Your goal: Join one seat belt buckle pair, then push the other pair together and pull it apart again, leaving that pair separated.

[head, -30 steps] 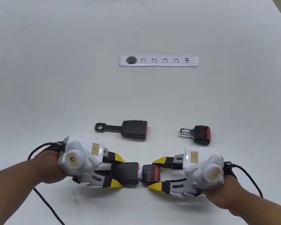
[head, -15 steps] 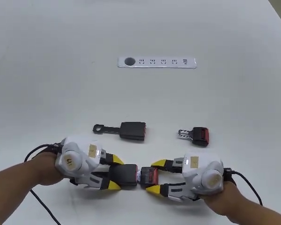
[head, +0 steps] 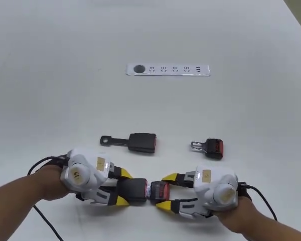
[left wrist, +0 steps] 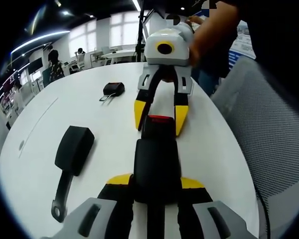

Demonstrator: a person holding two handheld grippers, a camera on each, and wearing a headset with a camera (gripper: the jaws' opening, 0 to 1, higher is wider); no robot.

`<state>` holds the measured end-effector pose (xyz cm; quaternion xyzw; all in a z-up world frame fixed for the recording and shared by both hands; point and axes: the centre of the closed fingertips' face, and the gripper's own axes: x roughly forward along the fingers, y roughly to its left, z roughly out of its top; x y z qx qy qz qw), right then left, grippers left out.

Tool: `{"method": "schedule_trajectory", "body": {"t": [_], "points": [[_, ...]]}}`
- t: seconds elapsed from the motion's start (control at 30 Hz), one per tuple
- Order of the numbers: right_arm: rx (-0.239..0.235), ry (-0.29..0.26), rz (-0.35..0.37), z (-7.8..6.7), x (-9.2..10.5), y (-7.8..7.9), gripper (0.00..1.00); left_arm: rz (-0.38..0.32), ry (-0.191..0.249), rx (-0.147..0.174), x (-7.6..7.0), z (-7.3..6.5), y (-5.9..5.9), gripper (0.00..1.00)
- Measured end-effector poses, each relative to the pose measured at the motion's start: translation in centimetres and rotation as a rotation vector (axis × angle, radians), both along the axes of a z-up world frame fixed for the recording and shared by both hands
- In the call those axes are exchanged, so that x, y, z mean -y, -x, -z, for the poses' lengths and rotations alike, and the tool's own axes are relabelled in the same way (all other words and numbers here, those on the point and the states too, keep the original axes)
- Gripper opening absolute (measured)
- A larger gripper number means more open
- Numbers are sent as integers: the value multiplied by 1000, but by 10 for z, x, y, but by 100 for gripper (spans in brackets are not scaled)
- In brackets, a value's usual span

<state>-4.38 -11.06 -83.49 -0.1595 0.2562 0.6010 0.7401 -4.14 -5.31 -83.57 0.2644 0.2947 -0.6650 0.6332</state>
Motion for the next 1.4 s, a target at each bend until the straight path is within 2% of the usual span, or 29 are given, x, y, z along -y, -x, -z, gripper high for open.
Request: {"method": "schedule_trajectory", "body": {"t": [0.1,0.23,0.27,0.3,0.37,0.43,0.47,0.5,0.57,0.6,0.7,0.77,0.8,0.87,0.97,1.03,1.13,1.2,1.27,1.33,1.4], "points": [[-13,10,0,0,0,-1,36,0,-8,4,0,0,0,34],[-8,46,-10,1,-1,0,36,-8,-28,6,1,1,0,35],[-15,57,-4,2,-1,0,36,-15,-28,2,1,0,0,35],[-34,53,16,0,-1,0,37,-56,-25,-32,3,-1,0,36],[-69,37,65,-2,0,-3,45,-85,-34,-34,2,-2,-3,41],[-105,1,86,-6,-3,-3,60,-87,-19,-34,4,-6,-3,52],[-98,5,82,-7,-2,-3,62,-97,-3,-44,6,-10,-2,56],[-72,20,78,-8,0,-5,61,-108,7,-51,7,-13,-2,61],[-75,17,88,-11,2,-6,66,-146,11,-35,7,-18,-9,69],[-73,-2,100,-15,2,-8,69,-152,27,-32,8,-22,-10,72],[-39,2,116,-22,4,-14,79,-167,50,-11,9,-32,-13,78],[-51,8,137,-26,8,-17,83,-199,59,11,7,-38,-20,82],[-54,10,154,-28,10,-20,84,-218,83,13,8,-44,-23,85],[-45,13,164,-31,15,-25,87,-249,96,16,5,-49,-31,89],[-27,6,175,-37,21,-33,89,-273,94,31,1,-55,-39,92],[-2,1,183,-42,26,-40,89,-277,106,53,1,-60,-46,93],[3,-4,197,-47,34,-49,89,-290,109,55,1,-65,-52,94],[24,5,208,-48,42,-57,89,-287,101,60,0,-66,-57,95],[14,6,233,-48,50,-64,89,-289,99,66,0,-68,-62,94],[43,11,240,-49,60,-71,89,-293,103,72,0,-71,-68,94],[30,12,252,-48,66,-74,89,-288,102,74,0,-71,-72,94]]}}
